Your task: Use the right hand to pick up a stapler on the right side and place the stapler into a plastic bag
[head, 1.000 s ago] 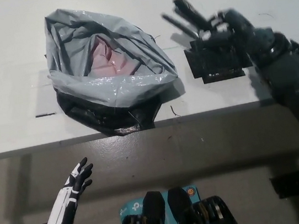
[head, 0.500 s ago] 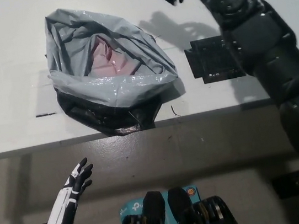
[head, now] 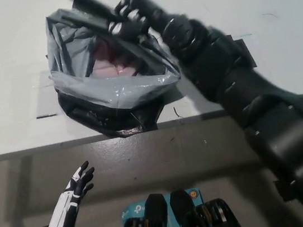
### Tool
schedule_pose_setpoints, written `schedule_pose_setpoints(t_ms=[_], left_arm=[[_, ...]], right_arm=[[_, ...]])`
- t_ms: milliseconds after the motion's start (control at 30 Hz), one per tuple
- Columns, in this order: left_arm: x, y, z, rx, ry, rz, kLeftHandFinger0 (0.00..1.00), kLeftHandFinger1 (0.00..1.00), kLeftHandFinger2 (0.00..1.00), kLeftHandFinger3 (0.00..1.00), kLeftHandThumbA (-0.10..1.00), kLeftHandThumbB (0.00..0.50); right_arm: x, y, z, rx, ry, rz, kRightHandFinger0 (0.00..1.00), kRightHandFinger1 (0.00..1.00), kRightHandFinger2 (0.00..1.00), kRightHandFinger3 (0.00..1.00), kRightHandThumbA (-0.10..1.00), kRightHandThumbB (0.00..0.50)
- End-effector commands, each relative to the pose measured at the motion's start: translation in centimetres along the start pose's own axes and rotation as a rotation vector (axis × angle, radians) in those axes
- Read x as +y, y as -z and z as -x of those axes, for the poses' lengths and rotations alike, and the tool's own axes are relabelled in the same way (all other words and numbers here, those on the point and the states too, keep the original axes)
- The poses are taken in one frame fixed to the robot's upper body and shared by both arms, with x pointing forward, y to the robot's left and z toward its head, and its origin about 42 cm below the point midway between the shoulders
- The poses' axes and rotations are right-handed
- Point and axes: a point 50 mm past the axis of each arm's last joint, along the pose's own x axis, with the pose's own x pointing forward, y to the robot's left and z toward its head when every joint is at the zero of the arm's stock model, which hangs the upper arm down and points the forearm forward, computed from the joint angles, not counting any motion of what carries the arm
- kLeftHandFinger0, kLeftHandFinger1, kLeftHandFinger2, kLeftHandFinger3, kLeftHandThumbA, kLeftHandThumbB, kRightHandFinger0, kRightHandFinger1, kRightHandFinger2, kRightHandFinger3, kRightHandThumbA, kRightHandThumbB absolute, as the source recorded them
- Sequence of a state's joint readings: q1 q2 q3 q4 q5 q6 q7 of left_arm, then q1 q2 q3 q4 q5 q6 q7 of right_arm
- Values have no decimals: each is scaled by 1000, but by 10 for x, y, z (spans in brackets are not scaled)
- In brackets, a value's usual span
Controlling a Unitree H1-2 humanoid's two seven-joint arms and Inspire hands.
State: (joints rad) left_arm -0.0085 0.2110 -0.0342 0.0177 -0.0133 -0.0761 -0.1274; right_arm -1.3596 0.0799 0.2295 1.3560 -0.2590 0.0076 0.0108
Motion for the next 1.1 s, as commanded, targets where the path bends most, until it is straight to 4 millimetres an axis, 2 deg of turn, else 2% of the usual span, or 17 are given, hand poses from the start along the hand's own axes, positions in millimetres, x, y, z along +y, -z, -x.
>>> schedule_pose_setpoints(t_ms=[0, 100, 133, 200, 233, 267, 300, 333, 367, 400, 433, 500, 700, 867, 933, 1000, 1067], left_arm=[[6, -11, -1, -60, 2, -24, 1000, 1000, 1000, 1000, 1000, 300], [7, -13, -2, -65, 5, -24, 1000, 1000, 1000, 1000, 1000, 300], [7, -13, -2, -64, 5, -23, 1000, 1000, 1000, 1000, 1000, 297], [7, -13, -2, -66, 9, -17, 1000, 1000, 1000, 1000, 1000, 293], [6, -14, -1, -62, 7, -31, 1000, 1000, 1000, 1000, 1000, 305], [6, -14, -1, -64, 6, -30, 1000, 1000, 1000, 1000, 1000, 297], [6, -14, -2, -67, 6, -27, 1000, 1000, 1000, 1000, 1000, 296], [6, -15, -3, -67, 6, -27, 1000, 1000, 1000, 1000, 1000, 295], [6, -15, -2, -69, 7, -25, 1000, 1000, 1000, 1000, 1000, 287], [5, -15, -2, -71, 6, -26, 1000, 1000, 1000, 1000, 1000, 287], [6, -15, -2, -69, 6, -26, 1000, 1000, 1000, 1000, 1000, 295], [6, -15, -1, -65, 11, -20, 1000, 1000, 1000, 1000, 1000, 295], [6, -14, -1, -65, 9, -18, 1000, 1000, 1000, 1000, 1000, 297], [6, -12, -1, -75, 9, -14, 1000, 1000, 1000, 1000, 1000, 281], [6, -13, -1, -61, 9, -16, 1000, 1000, 1000, 1000, 1000, 323], [5, -13, -1, -67, 11, -28, 1000, 1000, 1000, 1000, 1000, 305], [5, -12, -1, -66, 12, -25, 1000, 1000, 1000, 1000, 1000, 330]], right_arm=[[-6, -32, -2, -117, 53, 73, 25, 372, 588, 95, 140, 264], [3, -24, -2, -101, 47, 148, 35, 370, 584, 151, 210, 259], [5, -22, -2, -91, 44, 160, 33, 347, 557, 192, 208, 257], [9, -19, -2, -78, 39, 176, 0, 313, 526, 191, 194, 262], [12, -17, -1, -68, 46, 197, 13, 347, 571, 239, 207, 279], [13, -17, -1, -73, 49, 222, 309, 658, 817, 440, 281, 307], [14, -17, -1, -82, 51, 250, 417, 719, 820, 478, 307, 317], [15, -17, -1, -97, 28, 270, 642, 891, 942, 785, 420, 349], [17, -15, -1, -93, -17, 263, 946, 1000, 1000, 1000, 523, 414], [17, -15, -1, -78, -49, 295, 1000, 1000, 1000, 1000, 675, 481], [18, -15, -1, -71, -53, 350, 1000, 1000, 1000, 1000, 809, 499], [15, -14, -1, -80, -45, 391, 1000, 1000, 1000, 1000, 905, 500], [3, -18, 0, -151, 10, 350, 1000, 1000, 1000, 1000, 1000, 500], [-24, -51, 1, -290, 53, 277, 1000, 1000, 1000, 1000, 1000, 500], [-38, -67, 4, -359, 62, 232, 1000, 1000, 1000, 1000, 1000, 500], [-57, -87, 9, -450, 74, 147, 1000, 1000, 1000, 1000, 1000, 500], [-78, -108, 20, -527, 96, 71, 1000, 1000, 1000, 1000, 1000, 500]])
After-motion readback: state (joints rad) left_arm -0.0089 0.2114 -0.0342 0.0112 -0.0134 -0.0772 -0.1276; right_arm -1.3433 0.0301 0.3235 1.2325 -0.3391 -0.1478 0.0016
